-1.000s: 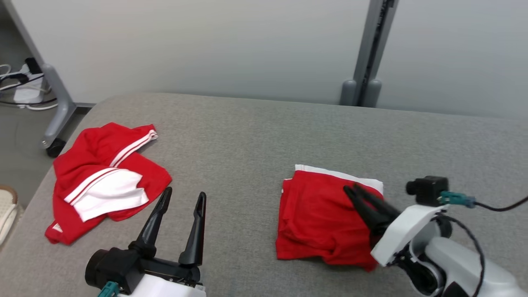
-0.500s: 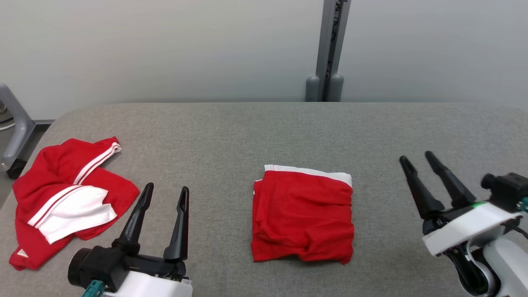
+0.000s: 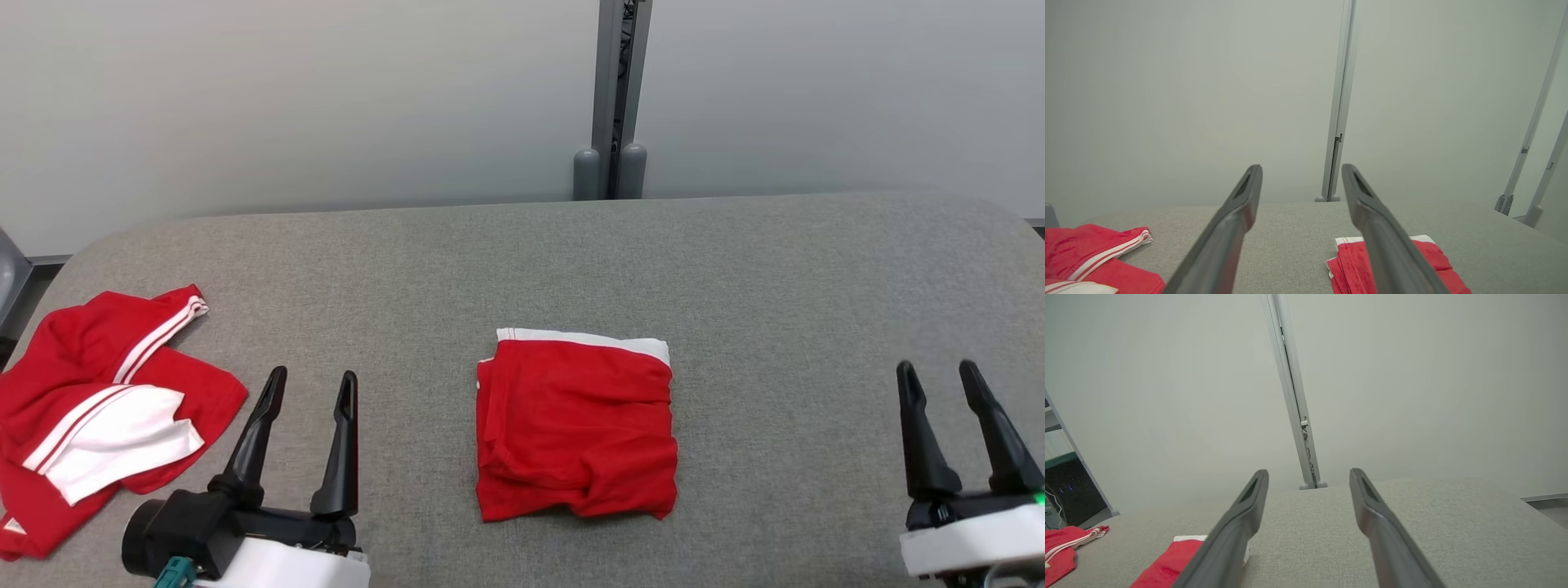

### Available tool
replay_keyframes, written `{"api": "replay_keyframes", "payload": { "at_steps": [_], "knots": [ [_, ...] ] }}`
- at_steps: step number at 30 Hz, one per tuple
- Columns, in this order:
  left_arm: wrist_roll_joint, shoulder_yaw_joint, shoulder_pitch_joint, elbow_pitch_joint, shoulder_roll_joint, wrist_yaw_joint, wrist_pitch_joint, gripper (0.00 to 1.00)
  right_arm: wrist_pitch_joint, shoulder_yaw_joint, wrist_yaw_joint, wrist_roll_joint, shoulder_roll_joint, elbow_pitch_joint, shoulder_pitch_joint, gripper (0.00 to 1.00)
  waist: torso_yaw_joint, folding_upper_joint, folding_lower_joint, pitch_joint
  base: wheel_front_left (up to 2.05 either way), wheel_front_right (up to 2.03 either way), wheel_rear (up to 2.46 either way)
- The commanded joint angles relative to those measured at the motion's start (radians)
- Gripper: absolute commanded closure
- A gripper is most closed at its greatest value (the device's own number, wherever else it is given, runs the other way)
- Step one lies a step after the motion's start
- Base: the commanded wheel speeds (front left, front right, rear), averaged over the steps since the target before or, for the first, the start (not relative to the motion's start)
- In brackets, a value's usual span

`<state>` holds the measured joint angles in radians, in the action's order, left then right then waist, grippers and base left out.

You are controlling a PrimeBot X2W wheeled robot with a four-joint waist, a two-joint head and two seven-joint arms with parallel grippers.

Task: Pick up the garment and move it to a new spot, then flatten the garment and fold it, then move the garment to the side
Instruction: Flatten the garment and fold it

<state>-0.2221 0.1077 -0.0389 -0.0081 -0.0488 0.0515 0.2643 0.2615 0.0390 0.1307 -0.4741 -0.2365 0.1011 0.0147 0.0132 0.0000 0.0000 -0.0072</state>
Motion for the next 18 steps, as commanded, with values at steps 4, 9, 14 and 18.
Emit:
{"api": "replay_keyframes", "payload": {
  "at_steps": [4,9,14,18],
  "knots": [
    [0.021,-0.017,-0.007,0.006,-0.003,-0.017,0.000,0.00,0.005,-0.045,0.000,0.085,0.045,0.021,-0.036,0.00,0.001,0.0000,0.0000,0.002,0.00,0.00,0.00],
    [0.030,-0.007,-0.003,0.011,-0.003,-0.021,0.000,0.00,0.005,-0.054,0.000,0.119,0.047,0.027,-0.023,0.00,0.002,0.0000,0.0000,0.000,0.00,0.00,0.00],
    [0.036,0.006,0.004,0.007,-0.003,-0.027,0.000,0.00,0.005,-0.056,0.000,0.133,0.053,0.032,-0.020,0.00,0.005,0.0000,0.0000,-0.002,0.00,0.00,0.00],
    [0.037,0.012,0.004,0.012,-0.003,-0.033,0.000,0.00,0.005,-0.047,0.000,0.137,0.054,0.045,-0.016,0.00,0.007,0.0000,0.0000,-0.002,0.00,0.00,0.00]
  ]
}}
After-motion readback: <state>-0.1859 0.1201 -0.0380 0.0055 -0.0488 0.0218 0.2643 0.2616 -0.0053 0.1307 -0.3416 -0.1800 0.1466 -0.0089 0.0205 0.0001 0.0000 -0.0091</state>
